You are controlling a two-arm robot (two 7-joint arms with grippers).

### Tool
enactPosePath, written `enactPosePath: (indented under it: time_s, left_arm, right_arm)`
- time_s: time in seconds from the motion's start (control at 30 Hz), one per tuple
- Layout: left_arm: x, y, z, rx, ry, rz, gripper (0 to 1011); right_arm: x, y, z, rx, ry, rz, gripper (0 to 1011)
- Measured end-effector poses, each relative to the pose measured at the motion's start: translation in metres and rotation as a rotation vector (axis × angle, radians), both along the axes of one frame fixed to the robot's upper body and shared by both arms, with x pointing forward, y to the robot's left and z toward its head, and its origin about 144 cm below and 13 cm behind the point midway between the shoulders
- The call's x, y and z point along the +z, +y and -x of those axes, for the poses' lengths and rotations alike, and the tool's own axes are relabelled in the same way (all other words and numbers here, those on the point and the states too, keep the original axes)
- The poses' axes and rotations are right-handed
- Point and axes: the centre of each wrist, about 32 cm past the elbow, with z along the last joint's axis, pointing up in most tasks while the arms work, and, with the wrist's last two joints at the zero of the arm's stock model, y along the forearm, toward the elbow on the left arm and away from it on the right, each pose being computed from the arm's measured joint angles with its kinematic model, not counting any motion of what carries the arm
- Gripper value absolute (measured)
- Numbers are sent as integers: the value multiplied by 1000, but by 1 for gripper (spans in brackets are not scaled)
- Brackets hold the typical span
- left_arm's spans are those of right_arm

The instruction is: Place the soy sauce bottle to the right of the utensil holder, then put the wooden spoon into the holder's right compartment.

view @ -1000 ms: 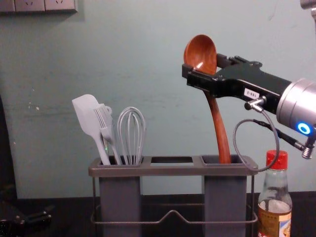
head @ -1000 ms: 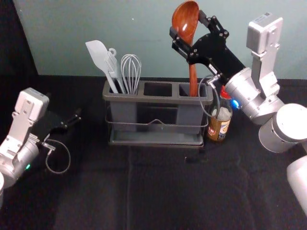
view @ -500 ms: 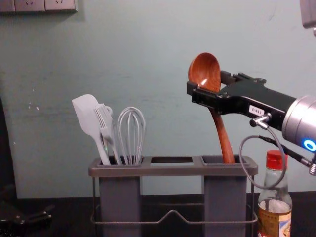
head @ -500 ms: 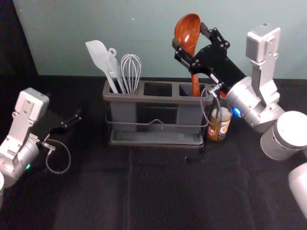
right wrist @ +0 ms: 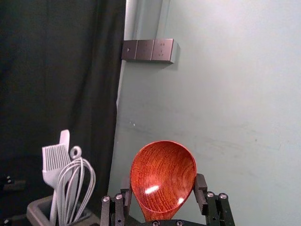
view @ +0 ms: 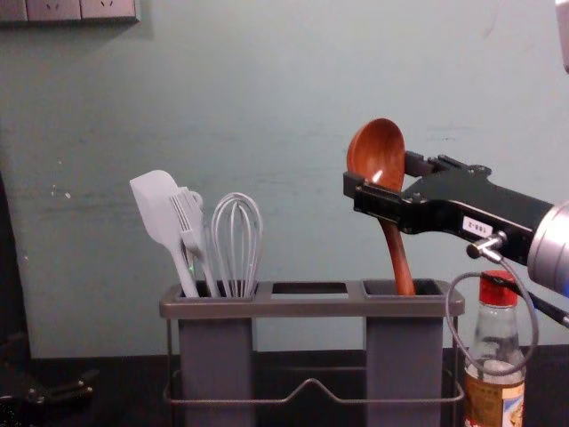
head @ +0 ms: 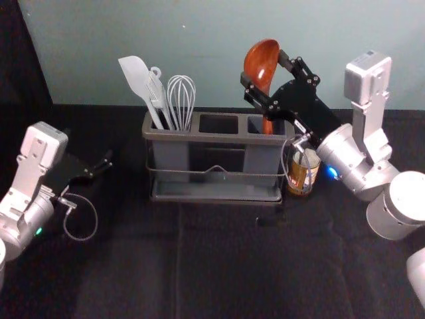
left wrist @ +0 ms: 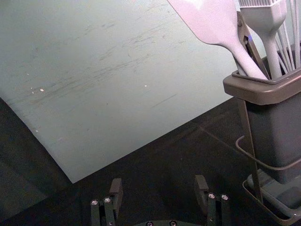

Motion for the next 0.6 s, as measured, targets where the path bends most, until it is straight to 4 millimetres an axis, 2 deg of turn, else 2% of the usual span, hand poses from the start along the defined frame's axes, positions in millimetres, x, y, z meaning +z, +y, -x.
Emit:
enactPosePath:
  time_s: [0.6]
  left_arm:
    - [0,0,0,0,0,0,1005]
  right_arm:
    - [-5,-10,22,7,23,-2,815]
